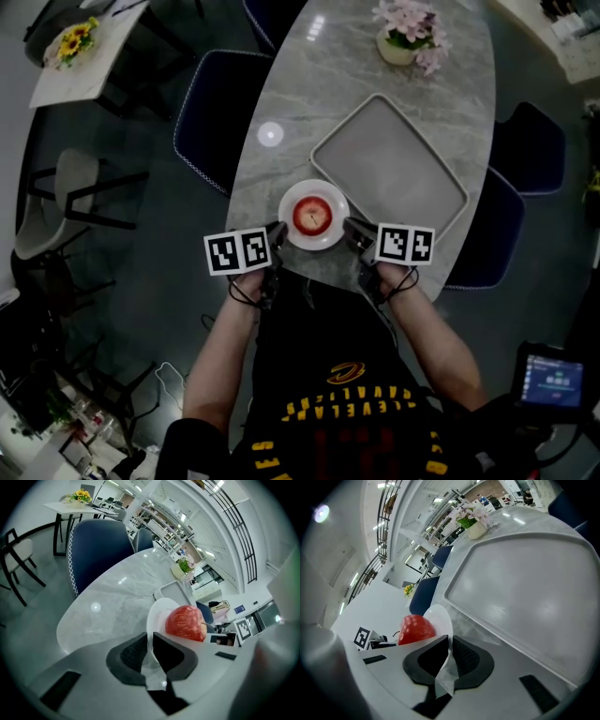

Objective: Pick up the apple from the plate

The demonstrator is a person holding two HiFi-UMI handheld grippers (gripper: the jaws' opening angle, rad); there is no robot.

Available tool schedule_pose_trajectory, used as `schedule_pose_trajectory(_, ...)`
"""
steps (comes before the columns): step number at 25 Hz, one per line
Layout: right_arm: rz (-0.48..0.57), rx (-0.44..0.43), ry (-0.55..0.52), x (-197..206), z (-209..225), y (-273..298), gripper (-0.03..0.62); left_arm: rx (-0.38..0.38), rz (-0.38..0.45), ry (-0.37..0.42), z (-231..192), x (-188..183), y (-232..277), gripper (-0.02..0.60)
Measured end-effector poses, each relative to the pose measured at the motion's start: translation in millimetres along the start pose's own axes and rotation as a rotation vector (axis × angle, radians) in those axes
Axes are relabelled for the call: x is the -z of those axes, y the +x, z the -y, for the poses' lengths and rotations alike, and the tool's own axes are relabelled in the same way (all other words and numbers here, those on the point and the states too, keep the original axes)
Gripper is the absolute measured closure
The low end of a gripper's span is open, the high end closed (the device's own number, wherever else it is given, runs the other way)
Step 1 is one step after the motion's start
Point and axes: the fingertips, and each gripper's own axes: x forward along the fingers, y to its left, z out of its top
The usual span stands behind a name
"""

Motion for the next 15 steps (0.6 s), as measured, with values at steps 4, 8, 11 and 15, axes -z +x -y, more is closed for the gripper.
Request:
schedule_pose_trajectory(4,-0.006,0.014,0.011,13,-15,15,0.555,-0.002,-0.017,0.004,-21,-1,-13,0.538)
schedule_pose_trajectory(8,-0.009,0.027,0.017,21,-25,34,0.554,-0.017,-0.031,0.022,-40,-7,-21,0.538)
schedule_pose_trajectory(11,-0.007,0.039,0.022,23,-29,47,0.554,-0.025,-0.040,0.029,-53,-12,-23,0.538)
schedule_pose_trajectory(15,-0.003,0.049,0.034,26,-35,62,0.554,-0.028,-0.053,0.029,-70,-18,-25,0.539)
